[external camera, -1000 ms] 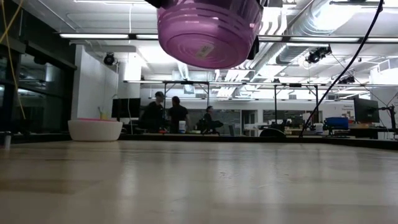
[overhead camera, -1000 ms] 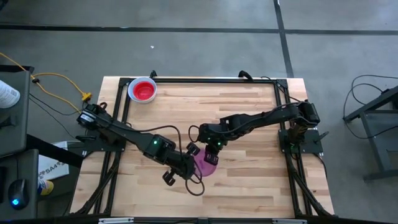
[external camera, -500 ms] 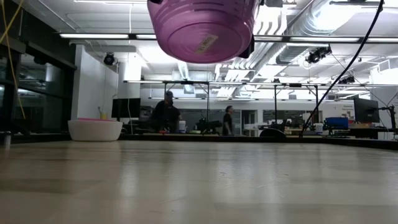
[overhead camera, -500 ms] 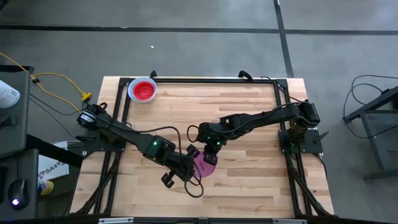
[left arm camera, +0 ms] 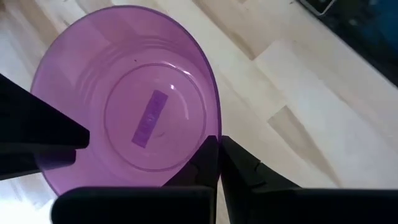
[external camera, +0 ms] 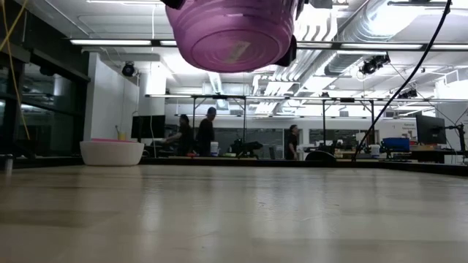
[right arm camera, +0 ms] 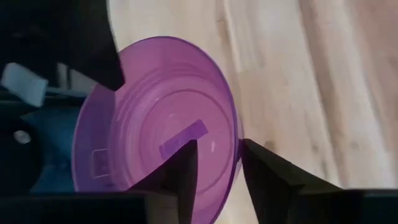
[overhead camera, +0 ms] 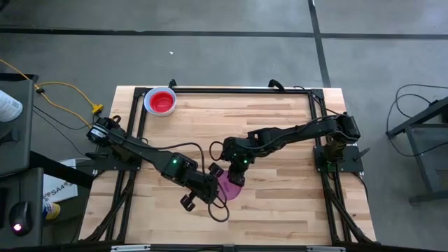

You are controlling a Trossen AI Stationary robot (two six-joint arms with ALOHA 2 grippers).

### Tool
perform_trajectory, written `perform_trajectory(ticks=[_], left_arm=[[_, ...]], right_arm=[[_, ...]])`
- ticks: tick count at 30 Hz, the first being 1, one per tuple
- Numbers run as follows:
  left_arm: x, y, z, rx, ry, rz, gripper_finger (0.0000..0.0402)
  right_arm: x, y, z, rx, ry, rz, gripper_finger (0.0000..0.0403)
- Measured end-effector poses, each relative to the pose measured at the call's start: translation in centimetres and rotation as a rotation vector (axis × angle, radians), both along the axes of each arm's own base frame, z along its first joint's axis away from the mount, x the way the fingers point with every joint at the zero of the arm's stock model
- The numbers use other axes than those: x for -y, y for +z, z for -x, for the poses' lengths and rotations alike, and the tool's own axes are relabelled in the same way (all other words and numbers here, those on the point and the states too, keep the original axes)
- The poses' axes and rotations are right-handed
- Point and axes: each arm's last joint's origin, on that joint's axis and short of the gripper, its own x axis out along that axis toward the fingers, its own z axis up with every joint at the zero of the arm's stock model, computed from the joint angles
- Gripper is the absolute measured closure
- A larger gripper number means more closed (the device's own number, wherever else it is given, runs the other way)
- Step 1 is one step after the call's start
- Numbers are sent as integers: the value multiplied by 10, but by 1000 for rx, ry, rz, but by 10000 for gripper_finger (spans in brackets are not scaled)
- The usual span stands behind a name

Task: Nest bowls inside each other
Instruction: Stack the purple bowl on the red bowl

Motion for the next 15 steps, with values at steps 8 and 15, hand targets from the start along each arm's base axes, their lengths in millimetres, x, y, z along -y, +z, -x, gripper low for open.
perform_trajectory(ticks=[8, 15], left_arm=[[11, 0, 4, 3, -27, 5, 401], [17, 0, 8, -6, -21, 19, 401]], right_arm=[[-3, 2, 0, 3, 50, -82, 266], [-1, 9, 0, 21, 48, -145, 266]])
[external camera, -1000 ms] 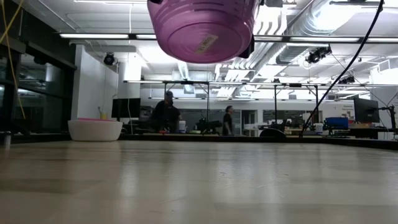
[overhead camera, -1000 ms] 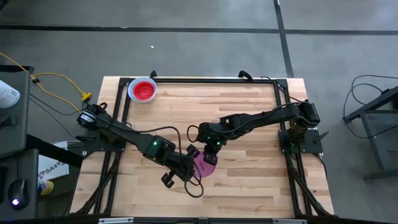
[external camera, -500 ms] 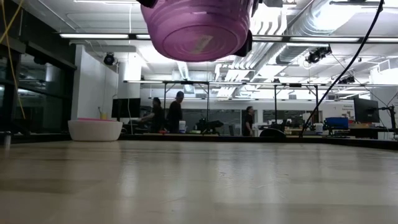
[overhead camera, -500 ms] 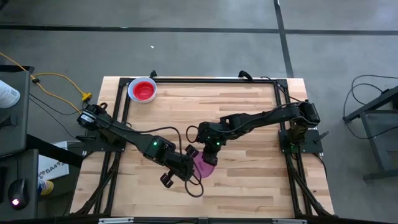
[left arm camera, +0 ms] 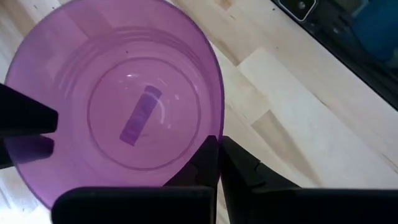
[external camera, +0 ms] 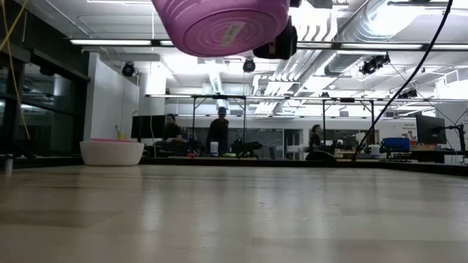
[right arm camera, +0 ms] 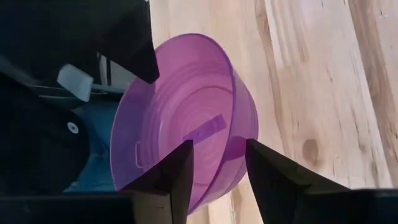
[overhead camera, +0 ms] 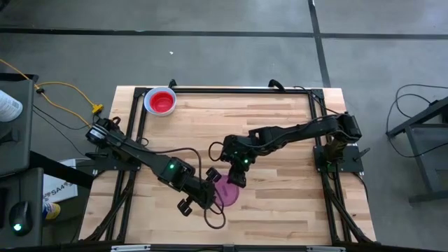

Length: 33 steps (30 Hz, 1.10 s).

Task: Nest bowls inside each other
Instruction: Stack the purple bowl on the red bowl

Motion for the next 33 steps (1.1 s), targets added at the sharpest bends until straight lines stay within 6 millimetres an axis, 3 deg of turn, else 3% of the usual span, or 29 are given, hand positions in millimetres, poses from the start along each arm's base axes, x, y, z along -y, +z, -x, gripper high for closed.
perform_trajectory(ticks=[15, 18, 23, 33], left_arm=[[5, -2, 4, -27, 30, 18, 401], [2, -5, 9, -62, 82, -53, 401], [-16, -12, 12, -125, 228, -146, 401], [-79, -48, 22, -211, 454, -138, 401]], right_arm=[[10, 38, 22, 91, -22, 5, 266], [8, 45, 27, 93, -23, -7, 266], [-12, 52, 39, 81, 18, -27, 266], [-71, 51, 60, 41, 38, 41, 267]])
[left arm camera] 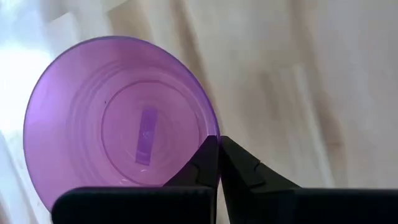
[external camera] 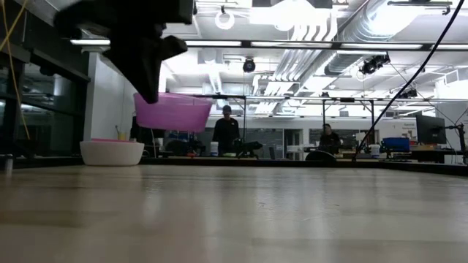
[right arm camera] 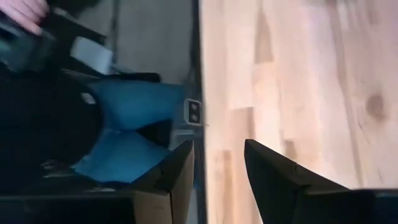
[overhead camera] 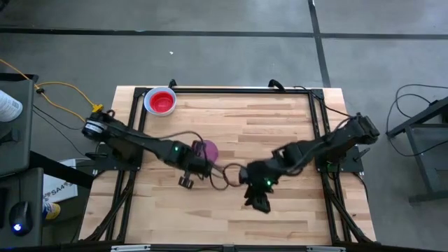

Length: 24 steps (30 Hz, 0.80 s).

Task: Nest bowls inside each other
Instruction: Stack the purple bowl on the red bowl

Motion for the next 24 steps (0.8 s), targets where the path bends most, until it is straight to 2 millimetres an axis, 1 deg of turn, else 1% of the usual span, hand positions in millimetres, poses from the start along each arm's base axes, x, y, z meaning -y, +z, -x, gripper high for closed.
perform_trajectory(ticks=[5, 9, 12, 17, 20, 24], left_arm=[[-36, 2, 15, 58, 124, 19, 401], [-67, 7, 35, 85, 226, 26, 401], [-91, 10, 54, 97, 316, 28, 401], [-127, 21, 89, 147, 455, 22, 401], [-147, 27, 110, 179, 537, 12, 401], [-171, 33, 131, 219, 623, 17, 401]], right_arm=[[-23, -4, 14, -18, -52, 112, 267], [-40, -7, 26, -31, -92, 170, 267], [-49, -8, 34, -38, -133, 203, 267], [-62, -9, 44, -26, -192, 242, 267], [-68, -12, 47, -23, -204, 248, 267], [-73, -18, 51, -26, -217, 262, 267]])
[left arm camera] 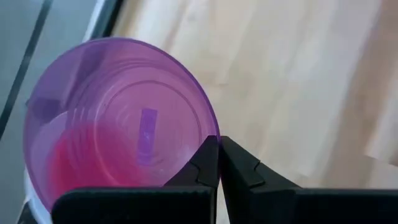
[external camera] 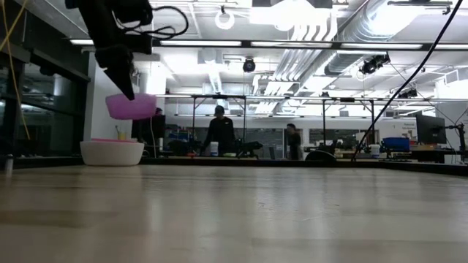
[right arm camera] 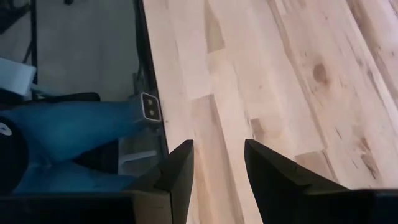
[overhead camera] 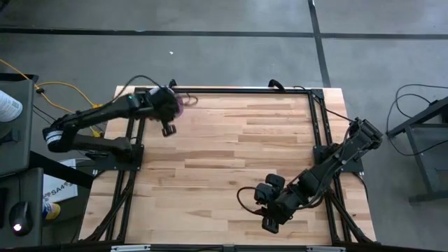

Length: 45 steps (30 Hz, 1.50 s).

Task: Nest bowls inside each other
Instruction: Stack the purple bowl on the red bowl

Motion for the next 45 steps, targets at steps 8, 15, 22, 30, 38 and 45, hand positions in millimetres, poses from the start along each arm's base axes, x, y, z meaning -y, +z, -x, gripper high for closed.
perform_trajectory(ticks=[8, 15, 22, 30, 38, 45], left_arm=[[-43, -1, 22, 23, 130, -11, 401], [-73, -15, 31, -3, 213, 46, 401], [-93, -35, 24, -48, 254, 88, 401], [-97, -53, 21, -81, 300, 78, 401], [-91, -83, 27, -92, 353, 88, 401], [-89, -77, 26, -90, 351, 100, 366]], right_arm=[[0, -12, 0, -14, -22, -13, 267], [-3, -17, 2, -25, -29, -27, 267], [-9, -17, 7, -20, -29, -39, 267], [-14, -17, 11, -26, -32, -55, 267], [-16, -17, 12, -28, -40, -65, 267], [-16, -17, 12, -29, -39, -65, 267]])
